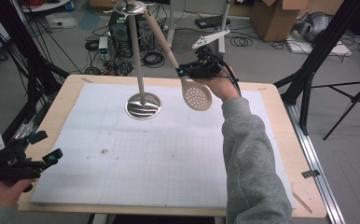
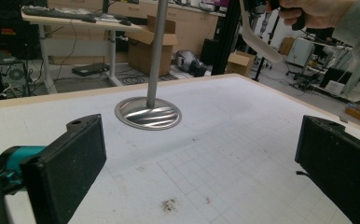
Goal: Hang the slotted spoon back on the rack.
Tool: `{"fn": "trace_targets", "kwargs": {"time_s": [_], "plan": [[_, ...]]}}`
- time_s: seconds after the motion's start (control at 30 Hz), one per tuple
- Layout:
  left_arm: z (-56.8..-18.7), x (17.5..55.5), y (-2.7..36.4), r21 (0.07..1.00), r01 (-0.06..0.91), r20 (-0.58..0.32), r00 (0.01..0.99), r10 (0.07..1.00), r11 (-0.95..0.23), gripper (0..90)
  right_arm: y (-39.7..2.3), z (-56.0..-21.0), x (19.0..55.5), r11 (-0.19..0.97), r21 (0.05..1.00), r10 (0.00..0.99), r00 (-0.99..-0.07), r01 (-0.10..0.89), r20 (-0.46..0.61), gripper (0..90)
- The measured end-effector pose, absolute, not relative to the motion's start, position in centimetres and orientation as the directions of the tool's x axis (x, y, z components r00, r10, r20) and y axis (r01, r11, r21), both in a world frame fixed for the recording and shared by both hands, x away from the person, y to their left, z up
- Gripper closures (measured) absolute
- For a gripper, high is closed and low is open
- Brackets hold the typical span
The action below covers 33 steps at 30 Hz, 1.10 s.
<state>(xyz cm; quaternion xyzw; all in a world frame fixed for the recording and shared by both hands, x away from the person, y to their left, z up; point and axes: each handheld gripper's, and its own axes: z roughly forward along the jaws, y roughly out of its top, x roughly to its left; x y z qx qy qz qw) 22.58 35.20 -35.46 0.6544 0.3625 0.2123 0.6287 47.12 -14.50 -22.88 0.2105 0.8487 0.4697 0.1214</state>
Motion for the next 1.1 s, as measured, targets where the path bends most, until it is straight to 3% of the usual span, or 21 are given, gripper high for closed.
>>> {"fn": "trace_targets", "kwargs": {"time_s": [1.1], "plan": [[-35.4, 22.1, 35.8, 0.978, 0.202, -0.176, 0.634, 0.753, 0.059, 2.2, -10.0, -25.9, 49.1, 0.435, 0.859, 0.486, -0.873, 0.270, 0.028, 77.8]]}}
